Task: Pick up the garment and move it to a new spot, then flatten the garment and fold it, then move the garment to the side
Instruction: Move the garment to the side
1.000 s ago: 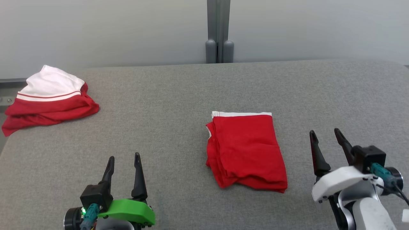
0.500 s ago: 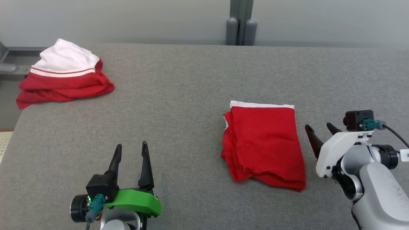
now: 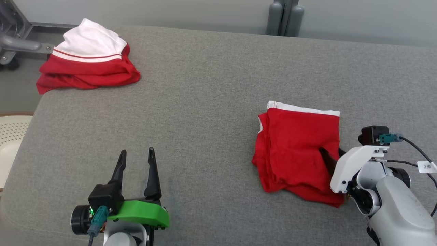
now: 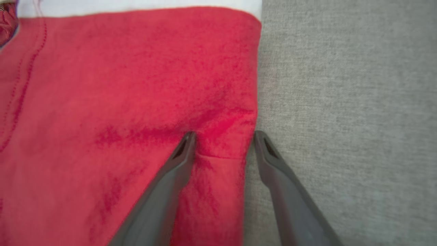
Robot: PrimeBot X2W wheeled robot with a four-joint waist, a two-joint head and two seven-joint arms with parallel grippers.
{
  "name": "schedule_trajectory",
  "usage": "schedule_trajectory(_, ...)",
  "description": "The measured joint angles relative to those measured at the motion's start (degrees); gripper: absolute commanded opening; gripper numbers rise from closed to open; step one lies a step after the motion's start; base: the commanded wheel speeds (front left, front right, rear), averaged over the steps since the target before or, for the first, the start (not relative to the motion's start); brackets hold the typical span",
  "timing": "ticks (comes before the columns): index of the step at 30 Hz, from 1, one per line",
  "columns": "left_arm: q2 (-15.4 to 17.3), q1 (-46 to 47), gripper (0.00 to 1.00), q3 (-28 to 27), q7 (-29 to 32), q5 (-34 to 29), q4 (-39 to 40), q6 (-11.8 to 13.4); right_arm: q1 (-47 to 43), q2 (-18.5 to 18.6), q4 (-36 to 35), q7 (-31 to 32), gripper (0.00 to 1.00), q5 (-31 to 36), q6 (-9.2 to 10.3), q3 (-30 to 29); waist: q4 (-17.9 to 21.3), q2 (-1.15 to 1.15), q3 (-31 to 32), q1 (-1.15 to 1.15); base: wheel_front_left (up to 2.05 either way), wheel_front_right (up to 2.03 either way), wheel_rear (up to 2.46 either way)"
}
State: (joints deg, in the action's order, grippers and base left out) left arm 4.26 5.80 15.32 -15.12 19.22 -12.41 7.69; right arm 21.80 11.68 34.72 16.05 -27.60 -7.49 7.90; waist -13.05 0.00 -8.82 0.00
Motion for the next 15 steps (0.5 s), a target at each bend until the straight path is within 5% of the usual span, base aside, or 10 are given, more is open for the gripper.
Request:
schedule_trajectory(1,-0.05,0.01,1.00,-0.20,-0.01,-0.26,0.43,-0.09,0.44,-0.13,0.66,-0.01,0.29,-0.92,0.00,0.42,0.31,0.00,-0.09,0.00,0.00,0.00,0.00)
schedule_trajectory(2,-0.07,0.01,1.00,-0.22,0.00,-0.49,0.62,-0.18,0.96,-0.22,1.30,-0.35,0.00,-1.59,0.00,0.86,0.71,0.00,-0.17,0.00,0.00,0.00,0.00)
schedule_trajectory(15,1.60,1.74,1.00,-1.12,0.00,-3.00,2.75,-1.14,9.85,2.22,7.02,-13.07,0.00,-0.96,-0.04,3.99,11.21,0.00,-3.18,0.00,0.00,0.00,0.00)
